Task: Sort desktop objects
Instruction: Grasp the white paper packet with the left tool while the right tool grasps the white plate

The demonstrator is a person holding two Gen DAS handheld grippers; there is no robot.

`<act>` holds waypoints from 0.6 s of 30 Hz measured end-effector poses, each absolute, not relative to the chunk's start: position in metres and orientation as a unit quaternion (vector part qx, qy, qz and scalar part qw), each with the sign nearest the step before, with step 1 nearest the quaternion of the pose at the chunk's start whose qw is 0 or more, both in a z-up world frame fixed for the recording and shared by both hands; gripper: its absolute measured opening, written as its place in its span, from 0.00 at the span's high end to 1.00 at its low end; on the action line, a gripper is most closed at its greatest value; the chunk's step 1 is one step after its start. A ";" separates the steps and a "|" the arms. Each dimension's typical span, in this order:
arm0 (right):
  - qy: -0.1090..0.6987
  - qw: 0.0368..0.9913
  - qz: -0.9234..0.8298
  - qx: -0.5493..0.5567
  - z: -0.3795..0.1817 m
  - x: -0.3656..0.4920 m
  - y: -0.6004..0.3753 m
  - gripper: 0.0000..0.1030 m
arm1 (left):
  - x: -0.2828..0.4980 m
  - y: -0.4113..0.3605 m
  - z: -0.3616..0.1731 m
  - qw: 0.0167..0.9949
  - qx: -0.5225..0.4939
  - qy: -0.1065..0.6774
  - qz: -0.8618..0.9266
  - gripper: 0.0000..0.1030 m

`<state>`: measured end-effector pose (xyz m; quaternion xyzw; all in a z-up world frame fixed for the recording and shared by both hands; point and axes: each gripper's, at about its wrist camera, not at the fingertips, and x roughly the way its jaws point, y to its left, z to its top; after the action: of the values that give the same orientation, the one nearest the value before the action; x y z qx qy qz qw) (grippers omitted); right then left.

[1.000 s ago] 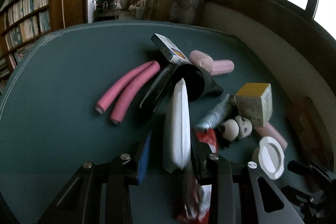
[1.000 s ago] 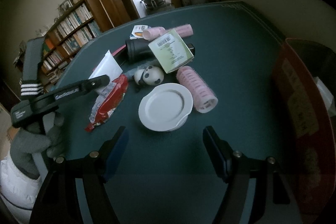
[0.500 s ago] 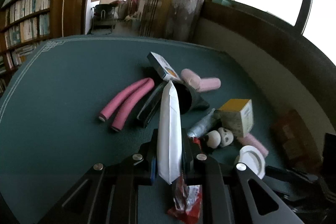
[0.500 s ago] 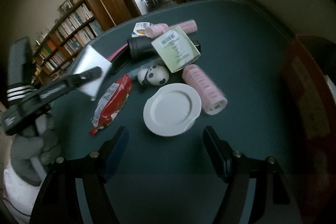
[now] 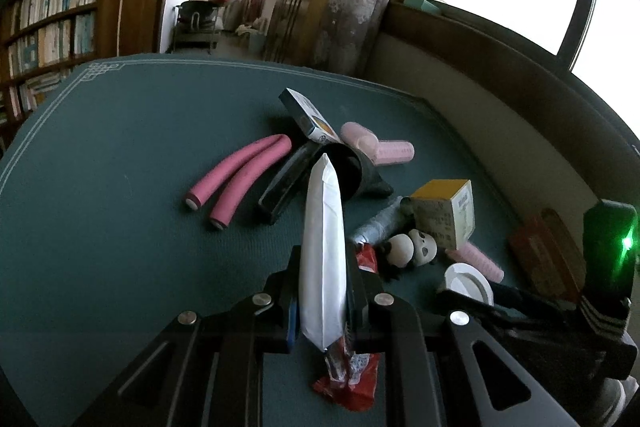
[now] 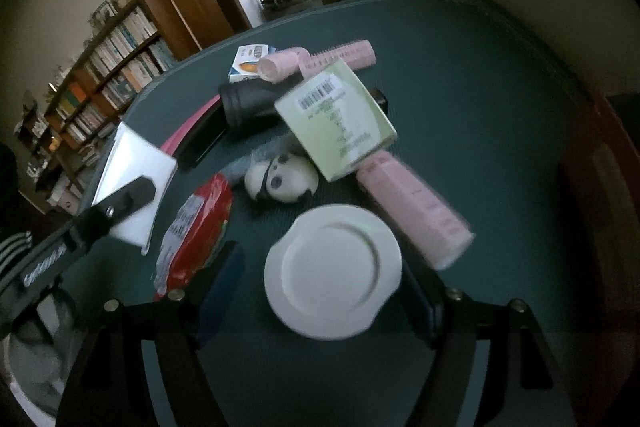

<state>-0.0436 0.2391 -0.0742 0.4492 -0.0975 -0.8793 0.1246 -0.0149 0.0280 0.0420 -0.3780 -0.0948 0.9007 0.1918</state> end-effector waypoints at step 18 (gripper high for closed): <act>-0.032 0.118 -0.900 0.419 -0.065 -0.014 0.237 0.32 | -0.016 0.035 0.037 0.194 -0.381 -0.092 0.899 0.83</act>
<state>-0.0137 0.2368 -0.0655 0.4194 -0.0323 -0.8995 0.1182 -0.0161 0.0352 0.0370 -0.3806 -0.0920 0.8995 0.1938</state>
